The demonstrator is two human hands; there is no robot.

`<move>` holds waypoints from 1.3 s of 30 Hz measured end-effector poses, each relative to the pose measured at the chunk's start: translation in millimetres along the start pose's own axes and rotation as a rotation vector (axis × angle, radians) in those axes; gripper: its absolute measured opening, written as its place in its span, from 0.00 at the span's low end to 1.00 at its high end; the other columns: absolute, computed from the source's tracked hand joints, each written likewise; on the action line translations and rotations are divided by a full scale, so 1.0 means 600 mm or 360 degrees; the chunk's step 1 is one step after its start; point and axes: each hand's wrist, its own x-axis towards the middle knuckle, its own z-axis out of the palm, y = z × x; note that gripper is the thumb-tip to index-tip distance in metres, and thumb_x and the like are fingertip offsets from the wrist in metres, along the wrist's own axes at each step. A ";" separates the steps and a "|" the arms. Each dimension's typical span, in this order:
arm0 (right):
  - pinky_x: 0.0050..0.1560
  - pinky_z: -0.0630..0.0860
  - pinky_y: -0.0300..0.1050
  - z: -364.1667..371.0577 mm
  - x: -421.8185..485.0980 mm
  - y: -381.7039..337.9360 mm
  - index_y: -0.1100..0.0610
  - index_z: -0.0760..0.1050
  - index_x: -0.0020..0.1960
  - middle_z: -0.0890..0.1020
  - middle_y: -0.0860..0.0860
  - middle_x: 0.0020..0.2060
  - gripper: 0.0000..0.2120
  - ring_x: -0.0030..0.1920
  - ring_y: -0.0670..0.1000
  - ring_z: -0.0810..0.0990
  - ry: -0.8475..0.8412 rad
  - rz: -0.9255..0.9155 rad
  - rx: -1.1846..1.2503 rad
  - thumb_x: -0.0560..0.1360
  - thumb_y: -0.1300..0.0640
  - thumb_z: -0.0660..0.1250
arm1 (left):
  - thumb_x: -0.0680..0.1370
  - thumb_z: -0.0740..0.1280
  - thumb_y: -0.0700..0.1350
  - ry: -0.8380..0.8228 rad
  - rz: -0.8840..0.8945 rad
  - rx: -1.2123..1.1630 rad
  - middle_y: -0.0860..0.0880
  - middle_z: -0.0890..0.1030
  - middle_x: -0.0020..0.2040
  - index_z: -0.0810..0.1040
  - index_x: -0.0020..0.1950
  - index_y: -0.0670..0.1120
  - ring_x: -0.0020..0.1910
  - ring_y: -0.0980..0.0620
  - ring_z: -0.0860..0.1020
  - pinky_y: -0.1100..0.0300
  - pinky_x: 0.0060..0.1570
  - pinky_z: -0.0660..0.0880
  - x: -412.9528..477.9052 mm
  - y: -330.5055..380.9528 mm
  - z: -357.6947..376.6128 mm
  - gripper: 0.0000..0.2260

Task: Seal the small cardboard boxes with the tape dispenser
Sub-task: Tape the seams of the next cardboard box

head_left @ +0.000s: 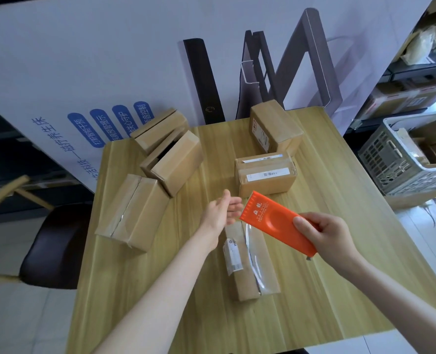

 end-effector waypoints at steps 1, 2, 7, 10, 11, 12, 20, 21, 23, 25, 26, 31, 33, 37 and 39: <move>0.18 0.73 0.43 0.000 0.000 -0.003 0.46 0.83 0.36 0.80 0.54 0.24 0.13 0.18 0.56 0.76 -0.0007 -0.0007 -0.0006 0.77 0.58 0.69 | 0.81 0.55 0.60 -0.0145 -0.0043 -0.0106 0.50 0.85 0.46 0.83 0.51 0.49 0.43 0.56 0.82 0.63 0.39 0.76 -0.009 0.012 -0.002 0.21; 0.18 0.73 0.43 0.000 -0.001 -0.006 0.46 0.83 0.36 0.80 0.53 0.24 0.13 0.18 0.56 0.76 -0.0012 -0.0013 -0.0014 0.77 0.58 0.69 | 0.80 0.56 0.61 -0.0263 -0.0064 -0.0156 0.51 0.85 0.44 0.83 0.51 0.49 0.42 0.56 0.82 0.63 0.38 0.77 -0.017 0.021 -0.005 0.22; 0.18 0.73 0.42 -0.002 -0.005 -0.014 0.42 0.83 0.37 0.80 0.52 0.24 0.14 0.18 0.55 0.76 -0.0013 -0.0038 -0.0019 0.77 0.58 0.69 | 0.80 0.65 0.50 -0.0311 -0.0047 -0.0221 0.51 0.84 0.41 0.83 0.46 0.49 0.41 0.55 0.81 0.61 0.43 0.76 -0.037 0.040 -0.012 0.09; 0.18 0.73 0.42 -0.005 -0.009 -0.020 0.41 0.83 0.37 0.81 0.52 0.25 0.14 0.18 0.55 0.77 -0.0026 -0.0060 -0.0007 0.76 0.57 0.70 | 0.78 0.68 0.45 -0.0233 -0.0062 -0.0210 0.51 0.84 0.40 0.82 0.47 0.47 0.39 0.56 0.81 0.63 0.41 0.75 -0.037 0.041 -0.020 0.05; 0.17 0.73 0.42 -0.005 -0.010 -0.021 0.42 0.84 0.37 0.81 0.53 0.25 0.13 0.19 0.55 0.77 -0.0033 -0.0065 -0.0001 0.76 0.57 0.70 | 0.77 0.68 0.45 -0.0227 -0.0067 -0.0196 0.51 0.83 0.40 0.82 0.48 0.46 0.38 0.56 0.80 0.63 0.40 0.75 -0.037 0.041 -0.021 0.04; 0.17 0.73 0.43 -0.006 -0.010 -0.023 0.42 0.84 0.37 0.81 0.54 0.26 0.13 0.18 0.55 0.77 -0.0039 -0.0067 0.0003 0.76 0.57 0.70 | 0.77 0.69 0.44 -0.0227 -0.0068 -0.0188 0.50 0.83 0.40 0.82 0.48 0.45 0.37 0.56 0.80 0.63 0.41 0.76 -0.037 0.043 -0.021 0.04; 0.18 0.71 0.39 -0.012 -0.006 -0.035 0.42 0.83 0.35 0.81 0.53 0.26 0.15 0.18 0.51 0.76 -0.0102 -0.0112 -0.0049 0.76 0.60 0.70 | 0.76 0.70 0.37 -0.0269 -0.0054 -0.0135 0.47 0.82 0.40 0.82 0.49 0.43 0.39 0.54 0.78 0.63 0.43 0.77 -0.042 0.065 -0.016 0.04; 0.18 0.71 0.39 -0.013 -0.004 -0.036 0.41 0.82 0.35 0.81 0.53 0.26 0.15 0.19 0.51 0.76 -0.0115 -0.0117 -0.0064 0.75 0.60 0.71 | 0.76 0.69 0.37 -0.0259 -0.0073 -0.0101 0.48 0.82 0.39 0.82 0.46 0.44 0.39 0.53 0.77 0.63 0.43 0.76 -0.042 0.067 -0.015 0.04; 0.18 0.71 0.39 -0.014 -0.002 -0.038 0.40 0.82 0.37 0.81 0.52 0.27 0.15 0.19 0.51 0.76 -0.0142 -0.0141 -0.0098 0.75 0.60 0.71 | 0.76 0.69 0.37 -0.0224 -0.0111 -0.0051 0.49 0.81 0.38 0.81 0.43 0.45 0.39 0.53 0.76 0.62 0.42 0.75 -0.040 0.069 -0.014 0.05; 0.18 0.71 0.40 -0.017 -0.001 -0.039 0.40 0.82 0.38 0.81 0.51 0.27 0.15 0.20 0.50 0.76 -0.0166 -0.0163 -0.0116 0.75 0.60 0.71 | 0.77 0.68 0.38 -0.0216 -0.0136 -0.0012 0.49 0.81 0.38 0.80 0.43 0.45 0.38 0.54 0.76 0.62 0.41 0.75 -0.039 0.070 -0.013 0.05; 0.18 0.71 0.40 -0.017 0.000 -0.039 0.39 0.82 0.39 0.81 0.50 0.28 0.15 0.20 0.50 0.76 -0.0173 -0.0170 -0.0116 0.75 0.59 0.71 | 0.78 0.67 0.38 -0.0217 -0.0144 0.0001 0.49 0.80 0.38 0.79 0.44 0.45 0.38 0.54 0.76 0.62 0.41 0.74 -0.038 0.070 -0.011 0.05; 0.19 0.71 0.37 -0.019 0.007 -0.039 0.35 0.82 0.38 0.82 0.47 0.28 0.17 0.20 0.48 0.76 -0.0200 -0.0208 -0.0149 0.75 0.57 0.71 | 0.78 0.68 0.42 -0.0186 -0.0144 0.0044 0.53 0.80 0.34 0.79 0.42 0.48 0.34 0.58 0.76 0.63 0.40 0.70 -0.033 0.071 -0.012 0.05; 0.19 0.70 0.37 -0.017 0.011 -0.042 0.35 0.82 0.38 0.82 0.48 0.28 0.16 0.20 0.48 0.76 -0.0206 -0.0222 -0.0160 0.75 0.57 0.71 | 0.77 0.69 0.40 -0.0105 -0.0063 0.0089 0.55 0.80 0.30 0.79 0.40 0.48 0.29 0.61 0.76 0.68 0.34 0.70 -0.029 0.068 -0.011 0.06; 0.19 0.72 0.40 -0.002 0.020 -0.053 0.43 0.82 0.40 0.80 0.51 0.27 0.09 0.19 0.49 0.76 -0.0212 -0.0250 -0.0263 0.75 0.56 0.71 | 0.77 0.67 0.34 0.0188 0.0095 0.0130 0.51 0.79 0.33 0.78 0.37 0.45 0.25 0.62 0.75 0.71 0.26 0.70 -0.016 0.064 -0.007 0.10; 0.20 0.74 0.45 0.003 0.027 -0.060 0.50 0.83 0.42 0.80 0.50 0.26 0.04 0.20 0.46 0.76 -0.0221 -0.0240 -0.0331 0.75 0.55 0.72 | 0.76 0.66 0.31 0.0276 0.0102 0.0155 0.49 0.80 0.34 0.78 0.36 0.45 0.29 0.58 0.76 0.67 0.32 0.73 -0.006 0.061 -0.011 0.12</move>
